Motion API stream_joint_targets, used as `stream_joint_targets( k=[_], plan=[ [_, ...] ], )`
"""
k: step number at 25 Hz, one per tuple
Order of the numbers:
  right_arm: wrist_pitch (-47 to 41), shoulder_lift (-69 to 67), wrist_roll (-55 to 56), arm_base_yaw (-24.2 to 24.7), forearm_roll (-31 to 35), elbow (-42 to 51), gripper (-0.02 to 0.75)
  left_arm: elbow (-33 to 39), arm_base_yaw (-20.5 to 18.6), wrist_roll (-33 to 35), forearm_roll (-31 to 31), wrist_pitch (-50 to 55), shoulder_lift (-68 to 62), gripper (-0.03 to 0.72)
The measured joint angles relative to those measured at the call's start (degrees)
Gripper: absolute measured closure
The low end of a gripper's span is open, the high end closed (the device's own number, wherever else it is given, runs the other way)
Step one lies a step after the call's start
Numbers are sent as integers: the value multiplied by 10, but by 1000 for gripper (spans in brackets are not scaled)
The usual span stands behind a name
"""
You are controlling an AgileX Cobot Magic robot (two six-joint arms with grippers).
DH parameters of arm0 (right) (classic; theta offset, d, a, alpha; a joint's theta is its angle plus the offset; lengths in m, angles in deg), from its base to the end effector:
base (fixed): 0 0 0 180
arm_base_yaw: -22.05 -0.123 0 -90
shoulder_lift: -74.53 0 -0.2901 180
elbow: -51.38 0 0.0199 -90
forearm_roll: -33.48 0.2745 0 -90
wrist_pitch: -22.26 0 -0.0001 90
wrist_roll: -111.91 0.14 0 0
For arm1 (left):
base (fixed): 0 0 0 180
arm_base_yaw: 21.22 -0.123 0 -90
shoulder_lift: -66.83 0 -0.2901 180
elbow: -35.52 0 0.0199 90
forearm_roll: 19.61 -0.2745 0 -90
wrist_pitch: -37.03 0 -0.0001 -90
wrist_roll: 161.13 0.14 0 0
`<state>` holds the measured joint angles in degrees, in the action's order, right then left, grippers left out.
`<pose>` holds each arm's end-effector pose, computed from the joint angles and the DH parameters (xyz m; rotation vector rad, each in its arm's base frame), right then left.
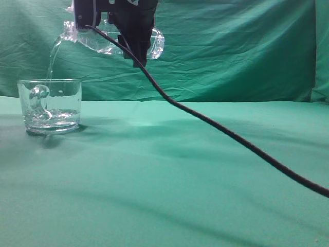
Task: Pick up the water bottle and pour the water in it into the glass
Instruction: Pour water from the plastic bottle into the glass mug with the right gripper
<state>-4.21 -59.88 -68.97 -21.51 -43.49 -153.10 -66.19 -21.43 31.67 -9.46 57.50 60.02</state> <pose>0.4629 0.3561 0.1994 -1.6352 1.2822 -0.8118 0.1185 -0.0082 0.1638 0.0924 1.8346 -0.0139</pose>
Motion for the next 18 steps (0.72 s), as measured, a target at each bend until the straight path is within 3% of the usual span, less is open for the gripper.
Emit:
stream_joint_targets(
  k=[18],
  plan=[
    [0, 0, 24, -1, 4, 0, 461, 0, 0, 0, 0, 0, 0, 688]
  ],
)
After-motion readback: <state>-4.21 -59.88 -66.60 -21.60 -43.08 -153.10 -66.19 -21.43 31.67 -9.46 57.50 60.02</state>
